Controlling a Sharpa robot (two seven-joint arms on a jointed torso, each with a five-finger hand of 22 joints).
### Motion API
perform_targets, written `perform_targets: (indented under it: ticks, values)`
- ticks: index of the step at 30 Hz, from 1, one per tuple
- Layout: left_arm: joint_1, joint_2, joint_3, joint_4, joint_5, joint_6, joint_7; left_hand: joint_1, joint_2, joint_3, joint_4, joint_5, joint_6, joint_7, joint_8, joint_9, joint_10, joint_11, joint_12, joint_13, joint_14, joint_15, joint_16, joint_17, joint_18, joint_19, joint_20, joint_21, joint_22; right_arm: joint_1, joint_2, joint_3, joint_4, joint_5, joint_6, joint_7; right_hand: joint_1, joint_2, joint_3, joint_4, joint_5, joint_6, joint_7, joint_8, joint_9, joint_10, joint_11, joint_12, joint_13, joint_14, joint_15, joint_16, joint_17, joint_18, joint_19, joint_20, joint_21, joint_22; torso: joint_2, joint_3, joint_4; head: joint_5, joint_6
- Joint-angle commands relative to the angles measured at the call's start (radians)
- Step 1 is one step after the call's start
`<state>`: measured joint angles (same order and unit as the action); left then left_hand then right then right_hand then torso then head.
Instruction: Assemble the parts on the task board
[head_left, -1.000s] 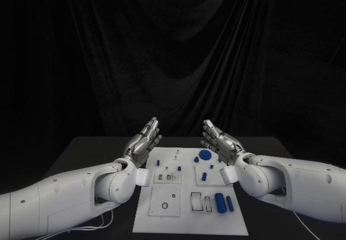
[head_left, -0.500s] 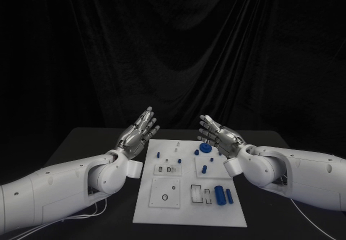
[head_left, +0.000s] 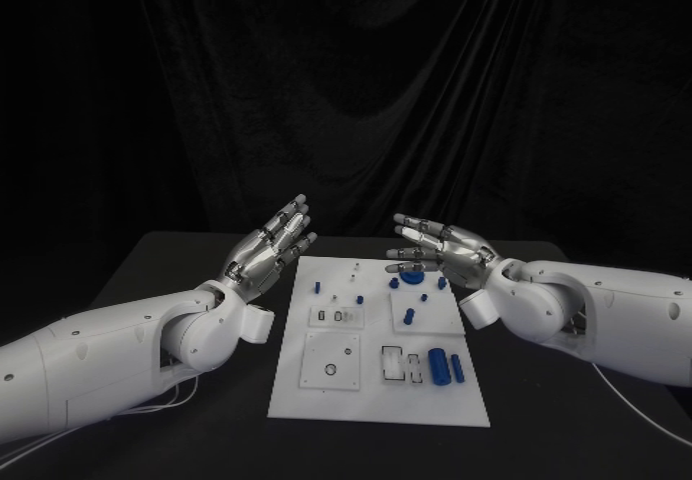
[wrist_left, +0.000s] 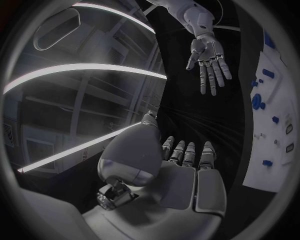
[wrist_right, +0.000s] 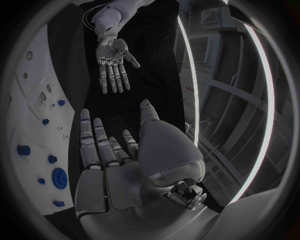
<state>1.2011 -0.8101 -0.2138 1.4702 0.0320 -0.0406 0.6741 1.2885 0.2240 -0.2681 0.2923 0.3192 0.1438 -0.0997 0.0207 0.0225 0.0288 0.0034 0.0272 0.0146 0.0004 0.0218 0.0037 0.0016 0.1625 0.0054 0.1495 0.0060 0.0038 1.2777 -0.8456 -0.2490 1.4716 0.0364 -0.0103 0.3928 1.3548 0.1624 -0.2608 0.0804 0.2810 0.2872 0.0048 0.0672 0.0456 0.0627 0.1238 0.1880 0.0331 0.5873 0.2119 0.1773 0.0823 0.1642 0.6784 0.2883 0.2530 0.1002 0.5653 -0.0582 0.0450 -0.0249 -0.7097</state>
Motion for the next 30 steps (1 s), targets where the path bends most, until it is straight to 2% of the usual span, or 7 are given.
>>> perform_targets:
  ticks: [1, 4, 9, 17, 21, 23, 30]
  values:
    - [0.000, -0.024, 0.001, 0.016, -0.096, -0.039, 0.098, 0.034, -0.001, 0.010, -0.002, 0.036, 0.021, 0.010, 0.006, 0.002, 0.016, 0.001, 0.016, 0.003, 0.000, 0.009, -0.004, -0.002, 0.018, 0.006, 0.009, 0.004, 0.004, 0.034, -0.008, 0.002, -0.011, -0.165, 0.014, -0.077, 0.057, 0.005, 0.018, -0.039, 0.000, 0.061, 0.038, 0.018, 0.009, 0.052, 0.017, 0.070, 0.010, 0.231, -0.034, 0.110, 0.043, 0.018, 0.140, -0.007, 0.062, 0.022, 0.004, -0.0043, 0.0018, 0.000, -0.028]
    - [0.001, -0.057, 0.001, 0.032, -0.121, -0.051, 0.100, 0.060, 0.003, 0.015, -0.001, 0.072, 0.030, 0.018, 0.006, 0.003, 0.011, -0.003, 0.019, 0.002, 0.000, 0.019, -0.004, -0.002, 0.018, 0.013, 0.019, 0.009, 0.007, 0.075, -0.013, 0.002, -0.019, -0.313, -0.029, -0.104, 0.110, 0.009, 0.034, -0.077, -0.003, 0.150, 0.086, 0.042, 0.023, 0.152, 0.001, 0.169, 0.023, 0.451, -0.115, 0.225, 0.084, 0.020, 0.329, -0.082, 0.154, 0.060, 0.007, -0.0068, 0.0019, -0.006, -0.054]
    - [0.004, -0.102, 0.001, 0.058, -0.154, -0.074, 0.106, 0.080, 0.005, 0.017, -0.001, 0.102, 0.034, 0.018, 0.005, 0.003, 0.007, -0.005, 0.025, 0.003, 0.000, 0.032, -0.004, -0.002, 0.018, 0.021, 0.033, 0.015, 0.010, 0.142, -0.027, 0.002, -0.017, -0.706, -0.137, -0.171, 0.139, -0.014, 0.045, -0.094, -0.001, 0.288, 0.057, 0.065, 0.037, 0.382, -0.022, 0.279, 0.029, 0.679, -0.201, 0.383, 0.159, 0.019, 0.538, -0.171, 0.290, 0.131, 0.017, -0.0099, 0.0060, -0.010, -0.071]
    - [0.011, -0.165, 0.001, 0.120, -0.168, -0.117, 0.114, 0.108, 0.000, 0.016, -0.001, 0.155, 0.059, 0.035, 0.008, 0.006, 0.017, 0.004, 0.049, 0.006, 0.008, 0.054, 0.000, 0.002, 0.019, 0.042, 0.057, 0.031, 0.018, 0.188, -0.034, 0.002, 0.001, -1.470, -0.268, -0.330, 0.158, -0.064, 0.144, -0.072, 0.003, 0.518, 0.009, 0.079, 0.047, 0.606, -0.064, 0.171, 0.031, 0.747, -0.251, 0.636, 0.315, 0.018, 0.586, -0.222, 0.487, 0.290, 0.073, -0.0117, 0.0158, -0.009, -0.063]
    - [0.020, -0.180, 0.001, 0.133, -0.169, -0.126, 0.114, 0.113, 0.000, 0.017, 0.000, 0.171, 0.061, 0.036, 0.008, 0.006, 0.015, 0.001, 0.050, 0.006, 0.005, 0.054, -0.001, 0.000, 0.018, 0.041, 0.058, 0.030, 0.018, 0.196, -0.034, 0.002, 0.011, -1.656, -0.293, -0.391, 0.148, -0.107, 0.222, -0.043, 0.003, 0.577, 0.009, 0.061, 0.048, 0.697, -0.073, 0.107, 0.028, 0.824, -0.263, 0.846, 0.570, -0.024, 0.662, -0.236, 0.761, 0.628, 0.103, -0.0123, 0.0267, -0.022, -0.060]
    - [0.027, -0.184, 0.001, 0.137, -0.169, -0.125, 0.112, 0.116, 0.001, 0.018, 0.000, 0.181, 0.064, 0.041, 0.009, 0.006, 0.014, -0.006, 0.051, 0.006, 0.004, 0.055, -0.002, 0.000, 0.018, 0.040, 0.058, 0.029, 0.017, 0.199, -0.036, 0.002, 0.016, -1.716, -0.305, -0.411, 0.134, -0.137, 0.271, -0.022, 0.003, 0.587, 0.004, 0.044, 0.047, 0.754, -0.077, 0.076, 0.031, 0.917, -0.273, 1.097, 0.936, -0.077, 0.760, -0.244, 1.019, 0.984, 0.116, -0.0141, 0.0329, -0.030, -0.051]
    - [0.040, -0.200, 0.001, 0.159, -0.196, -0.127, 0.115, 0.126, 0.001, 0.021, -0.001, 0.196, 0.067, 0.047, 0.009, 0.006, 0.013, -0.008, 0.052, 0.006, 0.002, 0.060, -0.003, -0.001, 0.018, 0.038, 0.060, 0.028, 0.016, 0.204, -0.035, 0.002, 0.018, -1.838, -0.331, -0.441, 0.102, -0.204, 0.380, 0.022, 0.001, 0.620, 0.003, 0.020, 0.051, 0.816, -0.075, -0.014, 0.031, 0.897, -0.271, 1.102, 0.929, -0.076, 0.730, -0.240, 1.065, 1.033, 0.165, -0.0136, 0.0413, -0.041, -0.035]
